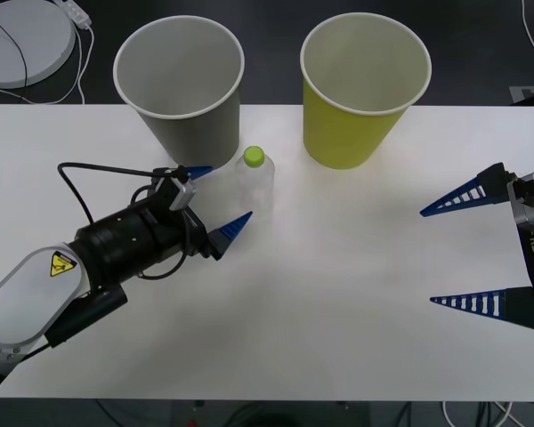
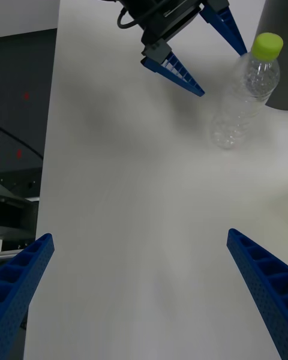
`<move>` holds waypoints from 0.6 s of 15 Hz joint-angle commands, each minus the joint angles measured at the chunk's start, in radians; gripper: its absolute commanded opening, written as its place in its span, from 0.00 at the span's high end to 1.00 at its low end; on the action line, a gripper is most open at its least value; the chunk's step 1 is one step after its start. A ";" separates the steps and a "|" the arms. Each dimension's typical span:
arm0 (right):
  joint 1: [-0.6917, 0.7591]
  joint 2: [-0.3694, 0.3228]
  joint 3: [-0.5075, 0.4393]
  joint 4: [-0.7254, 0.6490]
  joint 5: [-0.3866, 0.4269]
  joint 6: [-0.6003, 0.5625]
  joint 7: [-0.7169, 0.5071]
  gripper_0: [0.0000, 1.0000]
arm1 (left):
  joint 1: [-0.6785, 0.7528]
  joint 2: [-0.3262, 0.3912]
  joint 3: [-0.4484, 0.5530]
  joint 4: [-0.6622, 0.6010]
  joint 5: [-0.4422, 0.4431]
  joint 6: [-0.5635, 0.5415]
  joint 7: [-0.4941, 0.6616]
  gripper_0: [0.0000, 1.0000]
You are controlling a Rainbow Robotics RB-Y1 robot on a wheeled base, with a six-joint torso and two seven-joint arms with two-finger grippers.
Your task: Put the can into the green bin and the plastic bottle into the gray bin
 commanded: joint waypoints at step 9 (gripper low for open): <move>0.000 0.000 0.000 0.000 0.000 0.000 0.000 0.00 | -0.080 -0.030 -0.031 0.061 -0.030 -0.002 0.026 0.00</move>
